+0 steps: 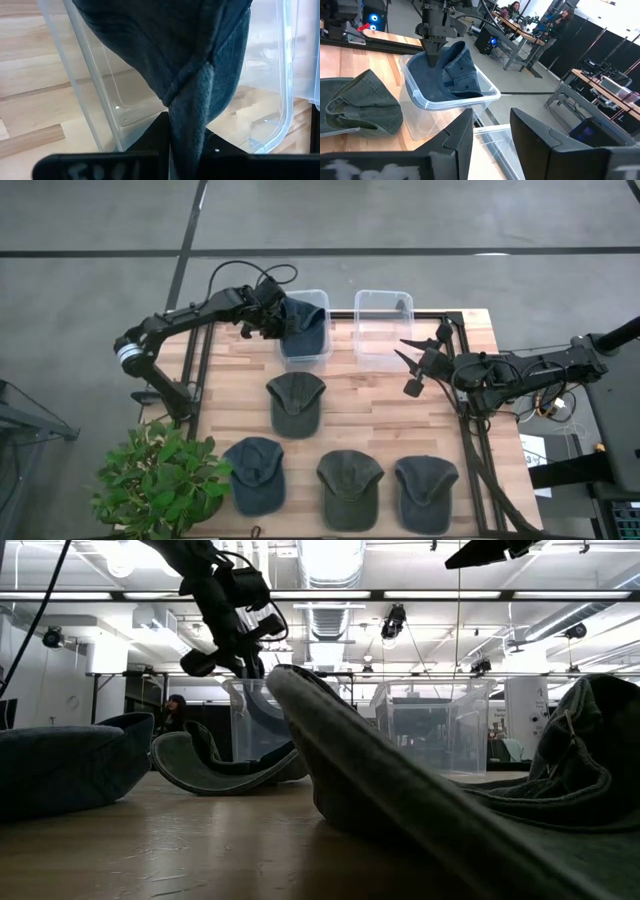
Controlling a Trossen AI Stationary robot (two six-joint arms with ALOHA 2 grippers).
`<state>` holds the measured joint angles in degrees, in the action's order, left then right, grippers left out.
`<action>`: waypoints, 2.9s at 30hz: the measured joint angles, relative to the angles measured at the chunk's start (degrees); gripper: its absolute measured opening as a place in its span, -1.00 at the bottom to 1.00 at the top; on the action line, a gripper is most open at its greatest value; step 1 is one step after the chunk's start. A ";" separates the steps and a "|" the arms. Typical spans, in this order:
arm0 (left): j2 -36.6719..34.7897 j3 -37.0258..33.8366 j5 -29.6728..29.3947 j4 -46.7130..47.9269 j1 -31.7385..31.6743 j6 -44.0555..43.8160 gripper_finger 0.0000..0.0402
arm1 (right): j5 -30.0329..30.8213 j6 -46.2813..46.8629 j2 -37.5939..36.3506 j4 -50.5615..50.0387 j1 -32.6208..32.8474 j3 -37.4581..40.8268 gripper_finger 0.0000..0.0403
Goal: Pick & Place hat
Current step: Put the top blue cap into the left transparent bin, then put the left blue cap into the left transparent bin
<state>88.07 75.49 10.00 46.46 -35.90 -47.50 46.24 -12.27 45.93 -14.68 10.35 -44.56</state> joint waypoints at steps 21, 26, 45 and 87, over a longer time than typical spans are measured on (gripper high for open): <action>-0.04 -0.64 1.09 -2.89 0.13 -0.99 -0.33 | -0.39 -0.37 0.00 -0.02 0.02 0.00 -0.38; -0.07 -0.25 1.13 -1.37 -0.03 -0.87 -0.21 | -0.39 -0.37 0.00 -0.02 0.02 0.00 -0.35; -9.52 7.73 -0.90 5.16 17.24 -11.43 -0.20 | -0.39 -0.13 0.00 -0.04 0.02 0.00 -0.39; -4.55 -12.80 18.60 19.93 54.43 -54.16 -0.20 | -0.35 -0.17 -0.09 -0.02 0.00 0.00 -0.39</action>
<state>83.53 62.69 28.60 66.39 18.53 -101.66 45.89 -12.45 45.84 -14.70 10.35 -44.56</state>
